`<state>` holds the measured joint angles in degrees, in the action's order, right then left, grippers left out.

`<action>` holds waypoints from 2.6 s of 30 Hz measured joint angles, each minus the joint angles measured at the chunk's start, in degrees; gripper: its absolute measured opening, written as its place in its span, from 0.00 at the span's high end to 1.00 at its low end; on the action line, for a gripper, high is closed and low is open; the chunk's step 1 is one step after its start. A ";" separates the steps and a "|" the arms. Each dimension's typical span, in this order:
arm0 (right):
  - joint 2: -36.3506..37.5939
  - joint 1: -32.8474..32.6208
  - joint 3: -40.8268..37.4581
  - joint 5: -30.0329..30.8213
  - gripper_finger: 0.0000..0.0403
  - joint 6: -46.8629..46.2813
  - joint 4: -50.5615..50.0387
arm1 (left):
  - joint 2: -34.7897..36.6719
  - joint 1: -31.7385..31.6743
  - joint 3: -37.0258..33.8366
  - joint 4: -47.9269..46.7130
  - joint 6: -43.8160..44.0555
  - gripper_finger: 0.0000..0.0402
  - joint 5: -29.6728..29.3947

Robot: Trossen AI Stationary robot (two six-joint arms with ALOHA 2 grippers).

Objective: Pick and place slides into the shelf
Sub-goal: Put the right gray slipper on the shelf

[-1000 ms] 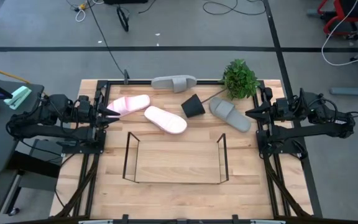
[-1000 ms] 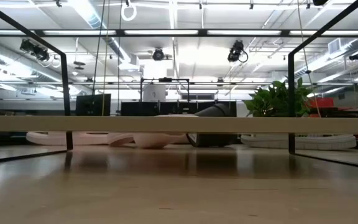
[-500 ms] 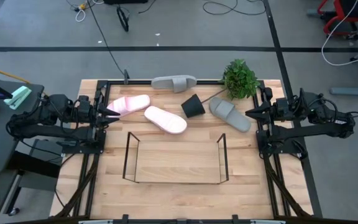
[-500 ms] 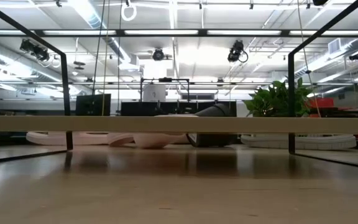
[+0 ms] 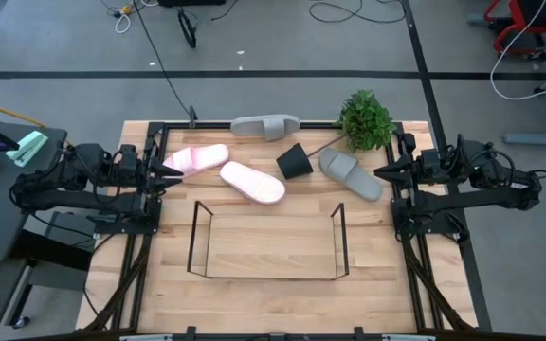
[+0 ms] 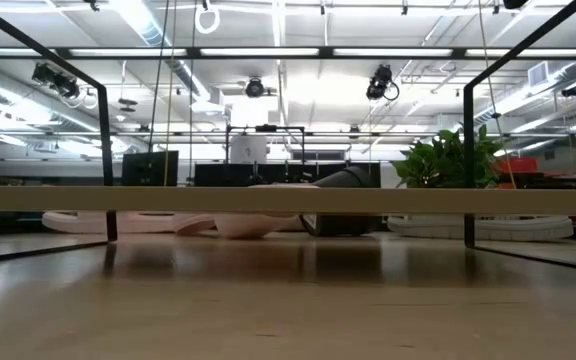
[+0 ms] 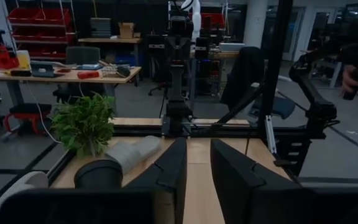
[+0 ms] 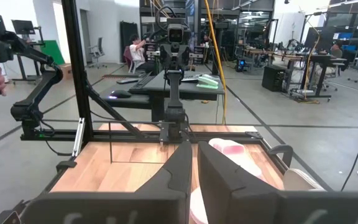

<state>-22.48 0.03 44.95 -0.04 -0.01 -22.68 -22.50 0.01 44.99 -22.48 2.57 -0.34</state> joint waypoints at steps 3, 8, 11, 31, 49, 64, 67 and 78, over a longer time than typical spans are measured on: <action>0.00 -0.02 0.02 0.00 0.92 -0.02 0.00 | 0.01 0.00 0.00 0.13 1.29 0.83 -0.02; 0.02 -0.04 0.02 -0.08 0.92 -6.40 0.01 | -0.32 0.02 0.00 4.21 4.84 0.85 -3.48; -0.31 -0.04 0.00 0.96 0.92 -14.38 1.24 | -1.34 -0.01 0.00 7.05 12.22 0.86 -9.29; -11.42 -0.04 0.00 13.13 0.92 -24.24 11.16 | -4.91 -1.87 -0.01 8.47 7.19 0.88 -14.68; -15.40 3.46 2.52 20.09 0.92 -26.43 17.50 | -6.43 -9.52 0.00 10.94 8.63 0.91 -8.41; -19.45 9.06 20.55 19.65 0.94 -23.49 -7.33 | -8.66 -9.55 0.14 13.42 16.81 0.97 -7.72; -19.43 9.84 22.62 19.67 0.94 -24.23 -14.24 | -10.96 -9.55 0.11 14.49 19.47 0.95 -7.71; -19.45 12.38 23.13 19.63 0.93 -33.81 -34.42 | -20.84 -9.55 0.09 25.75 22.39 0.91 -7.71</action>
<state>-41.93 12.41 68.08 19.59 -33.83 -57.10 -43.34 -9.54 45.08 3.26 24.96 -8.05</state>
